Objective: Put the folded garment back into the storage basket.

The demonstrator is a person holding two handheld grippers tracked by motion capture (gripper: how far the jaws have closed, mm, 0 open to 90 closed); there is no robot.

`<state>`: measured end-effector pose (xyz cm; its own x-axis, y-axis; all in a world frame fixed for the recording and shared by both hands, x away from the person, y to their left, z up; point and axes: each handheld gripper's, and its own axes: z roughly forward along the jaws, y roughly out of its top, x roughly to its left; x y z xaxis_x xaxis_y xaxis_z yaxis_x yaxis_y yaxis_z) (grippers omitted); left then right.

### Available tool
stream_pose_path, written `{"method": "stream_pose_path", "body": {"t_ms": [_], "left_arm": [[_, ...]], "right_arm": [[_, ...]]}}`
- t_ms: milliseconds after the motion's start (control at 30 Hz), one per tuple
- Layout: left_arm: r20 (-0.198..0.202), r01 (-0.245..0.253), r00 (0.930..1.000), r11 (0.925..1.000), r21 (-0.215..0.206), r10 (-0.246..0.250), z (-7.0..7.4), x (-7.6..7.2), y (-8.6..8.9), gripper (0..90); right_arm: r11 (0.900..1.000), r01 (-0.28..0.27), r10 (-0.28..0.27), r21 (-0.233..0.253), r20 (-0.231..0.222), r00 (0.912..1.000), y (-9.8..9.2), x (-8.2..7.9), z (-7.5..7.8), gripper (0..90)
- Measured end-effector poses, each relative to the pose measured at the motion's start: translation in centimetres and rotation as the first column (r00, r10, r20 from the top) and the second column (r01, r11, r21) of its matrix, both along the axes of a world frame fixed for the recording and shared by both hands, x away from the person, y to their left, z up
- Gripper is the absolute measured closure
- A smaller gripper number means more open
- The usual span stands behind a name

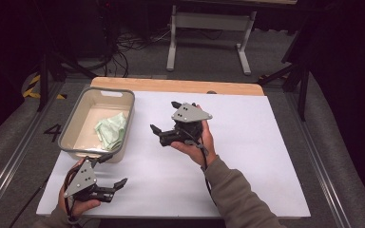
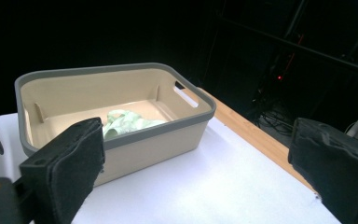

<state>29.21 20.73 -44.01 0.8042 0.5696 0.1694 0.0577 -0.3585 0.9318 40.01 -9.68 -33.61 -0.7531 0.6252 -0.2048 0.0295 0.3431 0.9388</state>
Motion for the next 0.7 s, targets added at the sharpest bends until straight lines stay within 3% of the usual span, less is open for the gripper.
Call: {"method": "stream_pose_path", "body": {"t_ms": [267,467,700], "left_arm": [[0.003,-0.002,1.0,1.0,0.008,0.002,0.0,0.0,0.0,12.3],[0.003,-0.005,1.0,0.9999,0.009,0.005,0.0,0.0,0.0,12.3],[-0.001,-0.006,1.0,1.0,0.007,0.006,-0.1,0.0,-0.1,12.3]], "right_arm": [[1.0,0.016,-0.015,-0.022,0.038,0.9992,-0.8,-0.7,0.0,3.1],[0.997,0.028,-0.021,-0.073,0.089,0.9958,-1.1,-1.2,-0.3,3.8],[0.997,0.019,-0.011,-0.079,0.092,0.9957,-1.6,-1.6,-0.9,4.1]]}}
